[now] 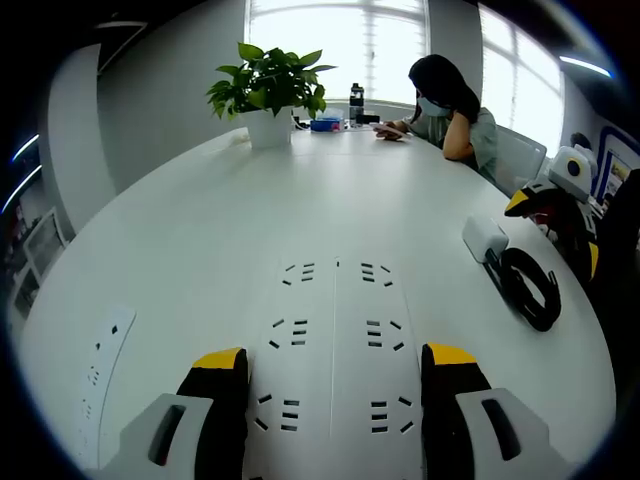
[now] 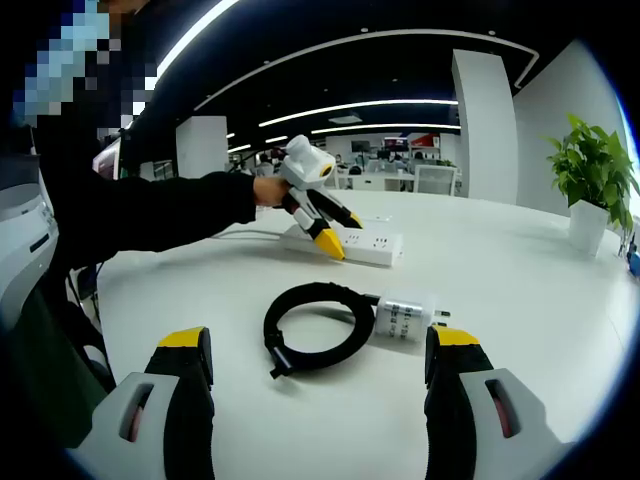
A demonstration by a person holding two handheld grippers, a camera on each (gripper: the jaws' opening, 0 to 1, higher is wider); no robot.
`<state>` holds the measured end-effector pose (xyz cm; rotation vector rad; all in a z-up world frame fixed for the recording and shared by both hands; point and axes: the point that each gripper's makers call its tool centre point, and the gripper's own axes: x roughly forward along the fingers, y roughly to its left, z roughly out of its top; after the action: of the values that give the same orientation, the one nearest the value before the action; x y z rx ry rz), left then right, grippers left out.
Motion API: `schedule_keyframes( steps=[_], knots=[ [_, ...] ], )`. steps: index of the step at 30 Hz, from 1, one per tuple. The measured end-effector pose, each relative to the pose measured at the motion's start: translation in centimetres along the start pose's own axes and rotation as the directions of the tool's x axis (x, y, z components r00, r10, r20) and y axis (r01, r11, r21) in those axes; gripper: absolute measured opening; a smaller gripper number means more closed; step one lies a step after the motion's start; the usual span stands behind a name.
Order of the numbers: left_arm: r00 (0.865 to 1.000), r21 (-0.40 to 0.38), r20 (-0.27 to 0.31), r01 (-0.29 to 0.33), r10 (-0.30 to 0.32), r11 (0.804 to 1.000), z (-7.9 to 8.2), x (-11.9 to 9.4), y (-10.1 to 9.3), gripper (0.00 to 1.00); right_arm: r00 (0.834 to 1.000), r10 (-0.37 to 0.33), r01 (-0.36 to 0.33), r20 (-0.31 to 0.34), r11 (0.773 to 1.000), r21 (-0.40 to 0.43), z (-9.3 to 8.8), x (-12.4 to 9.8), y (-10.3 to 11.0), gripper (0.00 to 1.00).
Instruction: Straighten the power strip on the desk, plug the charger into it
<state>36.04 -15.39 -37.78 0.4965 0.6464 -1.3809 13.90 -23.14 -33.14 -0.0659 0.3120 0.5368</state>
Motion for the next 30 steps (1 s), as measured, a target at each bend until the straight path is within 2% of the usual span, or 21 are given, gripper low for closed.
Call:
schedule_keyframes(
  steps=[30],
  knots=[
    [1.0, -0.002, 0.005, -0.001, 0.001, 1.0, 1.08, 1.01, 0.15, 0.71, 1.0, -0.002, 0.002, 0.0, 1.0, 0.008, -0.19, -0.06, -0.25, 0.87]
  ],
)
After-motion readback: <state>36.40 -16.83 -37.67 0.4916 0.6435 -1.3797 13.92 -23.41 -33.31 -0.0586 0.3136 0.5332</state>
